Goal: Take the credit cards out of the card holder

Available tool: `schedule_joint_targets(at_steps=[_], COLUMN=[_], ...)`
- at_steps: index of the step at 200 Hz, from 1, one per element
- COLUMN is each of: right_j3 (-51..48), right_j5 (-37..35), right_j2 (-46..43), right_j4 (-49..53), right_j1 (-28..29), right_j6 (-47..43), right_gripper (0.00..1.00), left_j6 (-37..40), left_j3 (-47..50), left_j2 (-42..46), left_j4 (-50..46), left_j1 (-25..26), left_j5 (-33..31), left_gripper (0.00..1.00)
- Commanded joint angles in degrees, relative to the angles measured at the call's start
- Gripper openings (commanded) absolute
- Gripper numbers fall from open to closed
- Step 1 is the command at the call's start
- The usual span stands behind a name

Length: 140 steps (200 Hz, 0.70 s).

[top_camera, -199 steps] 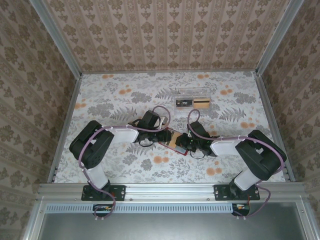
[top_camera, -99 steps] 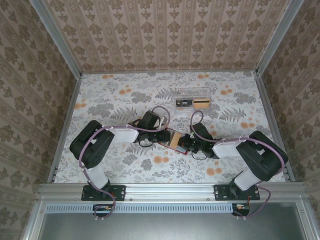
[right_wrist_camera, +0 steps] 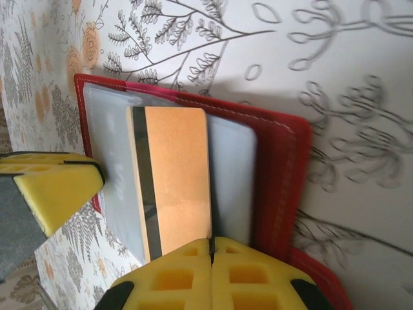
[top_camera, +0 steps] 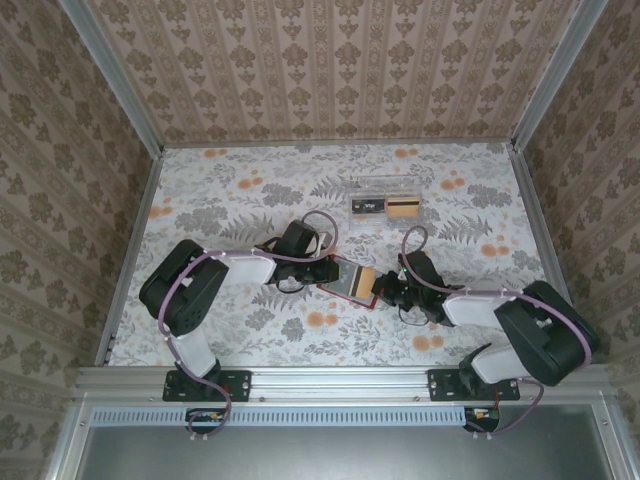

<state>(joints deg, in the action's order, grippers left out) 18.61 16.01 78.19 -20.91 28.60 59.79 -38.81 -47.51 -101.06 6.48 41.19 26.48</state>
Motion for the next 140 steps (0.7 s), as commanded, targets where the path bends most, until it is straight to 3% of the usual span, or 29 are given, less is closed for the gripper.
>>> schedule_joint_targets(at_steps=[1, 65, 102, 123, 140], right_j3=[-1.79, 0.33, 8.26, 14.84, 20.34], right_j5=[0.61, -2.23, -5.3, -6.24, -8.13], right_j2=[-6.62, -31.18, -36.41, -33.92, -30.29], right_j4=[6.78, 30.6, 42.35, 45.8, 48.6], right_j1=[-1.39, -3.64, -3.63, -3.47, -3.09], right_j6=[-2.31, -10.25, -19.38, -25.47, -30.86], right_gripper=[0.0, 0.0, 0.0, 0.0, 0.0], left_j6=[0.06, 0.18, 0.22, 0.38, 0.57], left_j3=[0.93, -0.03, -0.65, -0.25, 0.78], left_j2=[-0.5, 0.48, 3.91, 8.44, 13.37], left_j4=[-3.23, -3.35, -4.08, -5.09, -6.45], left_j1=[-0.55, -0.57, -0.45, -0.47, -0.47], left_j5=[-1.78, -1.04, -0.95, -1.83, -3.78], left_gripper=[0.15, 0.17, 0.19, 0.27, 0.46])
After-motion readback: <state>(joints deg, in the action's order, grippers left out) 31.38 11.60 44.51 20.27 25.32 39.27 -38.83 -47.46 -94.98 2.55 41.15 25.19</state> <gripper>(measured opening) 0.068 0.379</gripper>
